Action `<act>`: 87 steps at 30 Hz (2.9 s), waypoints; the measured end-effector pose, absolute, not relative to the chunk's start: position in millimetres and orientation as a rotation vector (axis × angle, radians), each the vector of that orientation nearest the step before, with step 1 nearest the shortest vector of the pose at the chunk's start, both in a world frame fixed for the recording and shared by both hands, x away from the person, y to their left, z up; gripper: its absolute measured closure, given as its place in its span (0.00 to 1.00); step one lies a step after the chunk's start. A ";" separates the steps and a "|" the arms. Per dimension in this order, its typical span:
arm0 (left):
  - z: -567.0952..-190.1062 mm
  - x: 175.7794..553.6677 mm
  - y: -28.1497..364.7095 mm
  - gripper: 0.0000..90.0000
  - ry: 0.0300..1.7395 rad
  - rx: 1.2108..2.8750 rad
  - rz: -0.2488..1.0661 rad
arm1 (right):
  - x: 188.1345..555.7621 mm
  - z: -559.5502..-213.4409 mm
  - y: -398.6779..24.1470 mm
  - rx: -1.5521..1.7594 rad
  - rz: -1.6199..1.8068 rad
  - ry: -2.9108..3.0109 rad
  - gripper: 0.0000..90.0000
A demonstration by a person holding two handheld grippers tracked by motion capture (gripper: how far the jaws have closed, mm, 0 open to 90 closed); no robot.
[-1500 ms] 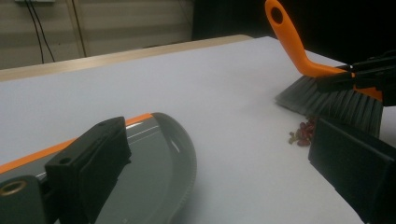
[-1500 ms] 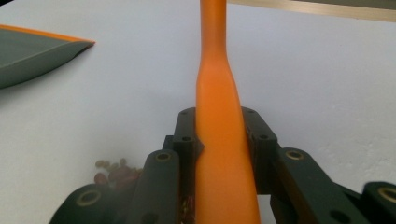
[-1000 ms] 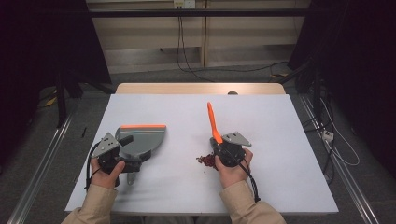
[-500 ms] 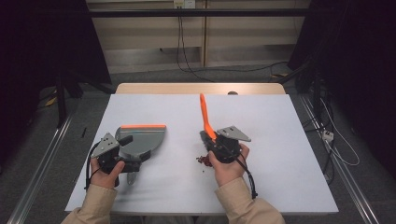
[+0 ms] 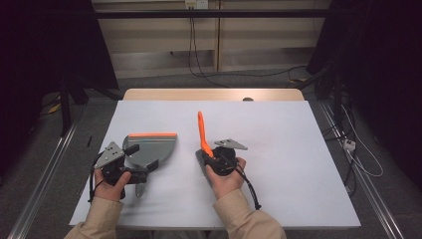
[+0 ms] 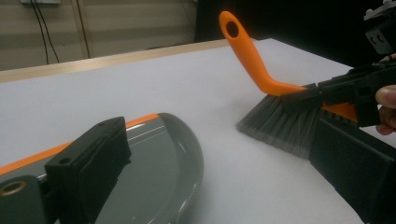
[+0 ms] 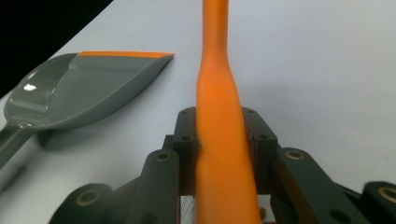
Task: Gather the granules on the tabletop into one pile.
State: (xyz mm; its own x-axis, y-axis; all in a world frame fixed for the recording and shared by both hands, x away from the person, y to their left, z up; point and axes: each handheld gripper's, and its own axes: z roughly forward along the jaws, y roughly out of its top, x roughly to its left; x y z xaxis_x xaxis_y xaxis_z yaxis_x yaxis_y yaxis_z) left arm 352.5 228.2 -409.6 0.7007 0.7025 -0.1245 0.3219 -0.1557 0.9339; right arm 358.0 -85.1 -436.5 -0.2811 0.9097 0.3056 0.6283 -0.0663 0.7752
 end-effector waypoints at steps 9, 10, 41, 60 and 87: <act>-410.1 352.9 224.0 0.06 0.813 1.762 0.408 | 350.1 -433.8 -111.4 1.668 1.229 1.878 0.79; -410.1 352.6 223.6 0.06 0.814 1.764 0.409 | 349.5 -434.0 -113.6 1.669 1.228 1.873 0.79; -410.1 353.9 226.4 0.06 0.820 1.758 0.412 | 385.8 -409.6 -169.7 1.215 1.366 2.050 0.79; -409.5 353.0 228.3 0.06 0.834 1.759 0.418 | 393.3 -434.2 -164.4 0.500 1.202 2.444 0.79; -410.9 352.8 227.0 0.06 0.833 1.776 0.411 | 369.4 -429.9 -171.1 0.423 1.280 2.519 0.79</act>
